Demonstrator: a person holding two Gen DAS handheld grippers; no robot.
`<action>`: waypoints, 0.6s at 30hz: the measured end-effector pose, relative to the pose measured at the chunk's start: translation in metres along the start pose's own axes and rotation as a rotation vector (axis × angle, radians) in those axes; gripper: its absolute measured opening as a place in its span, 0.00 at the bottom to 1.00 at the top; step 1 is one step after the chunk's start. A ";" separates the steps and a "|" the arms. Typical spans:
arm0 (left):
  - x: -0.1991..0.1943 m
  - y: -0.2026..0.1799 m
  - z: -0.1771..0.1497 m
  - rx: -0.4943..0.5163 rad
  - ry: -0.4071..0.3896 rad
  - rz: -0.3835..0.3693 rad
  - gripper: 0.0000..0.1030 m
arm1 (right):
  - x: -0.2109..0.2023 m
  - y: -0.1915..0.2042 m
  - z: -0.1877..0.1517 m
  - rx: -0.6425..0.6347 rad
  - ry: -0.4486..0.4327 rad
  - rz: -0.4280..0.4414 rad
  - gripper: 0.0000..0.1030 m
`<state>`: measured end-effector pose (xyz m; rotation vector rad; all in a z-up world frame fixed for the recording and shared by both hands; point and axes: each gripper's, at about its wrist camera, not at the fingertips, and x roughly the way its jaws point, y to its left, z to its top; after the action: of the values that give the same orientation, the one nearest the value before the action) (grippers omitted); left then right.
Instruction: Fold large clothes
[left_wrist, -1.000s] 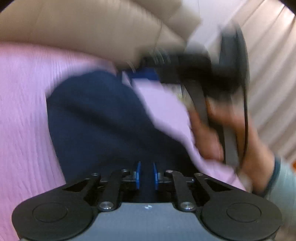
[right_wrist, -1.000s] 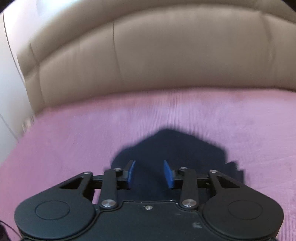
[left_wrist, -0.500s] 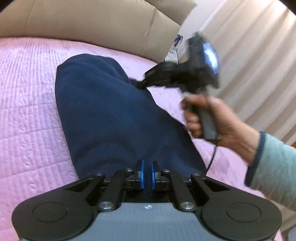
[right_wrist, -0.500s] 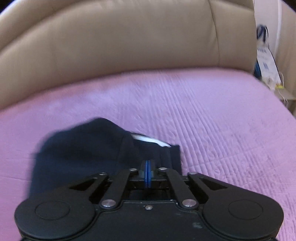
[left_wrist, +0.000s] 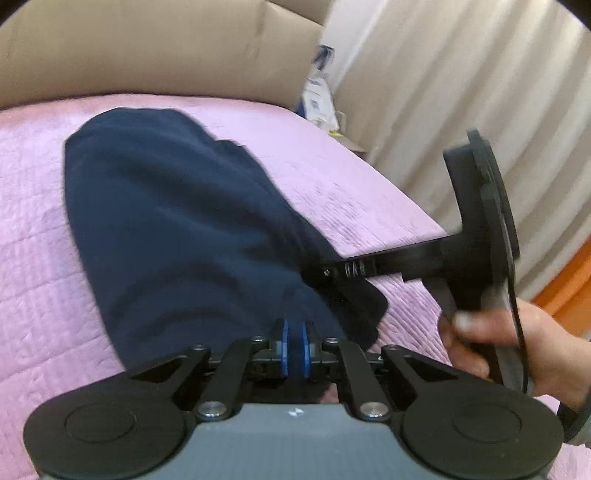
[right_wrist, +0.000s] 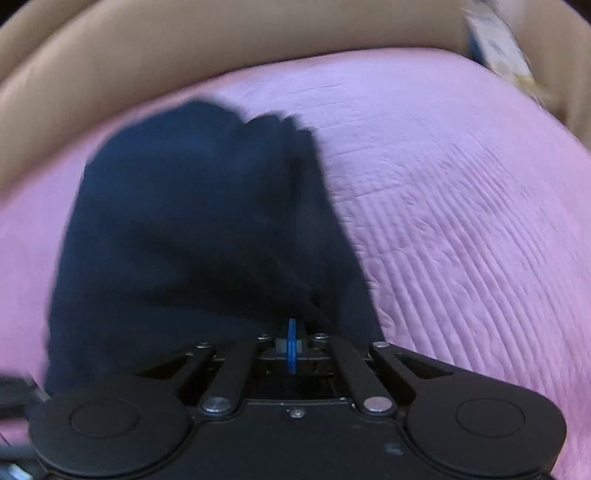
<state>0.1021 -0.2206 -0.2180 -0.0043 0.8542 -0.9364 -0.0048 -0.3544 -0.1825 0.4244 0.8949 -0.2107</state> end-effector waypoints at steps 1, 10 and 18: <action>-0.004 -0.006 0.000 0.028 0.003 0.011 0.09 | -0.015 -0.003 -0.001 0.008 -0.033 0.005 0.00; -0.069 0.005 -0.008 -0.110 -0.058 -0.049 0.12 | -0.058 -0.039 -0.030 0.126 -0.047 0.205 0.74; -0.084 0.005 -0.001 -0.109 -0.090 0.007 0.12 | -0.032 -0.011 -0.041 0.088 0.080 0.356 0.07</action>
<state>0.0796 -0.1575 -0.1666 -0.1362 0.8207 -0.8761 -0.0576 -0.3464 -0.1825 0.6697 0.8750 0.0945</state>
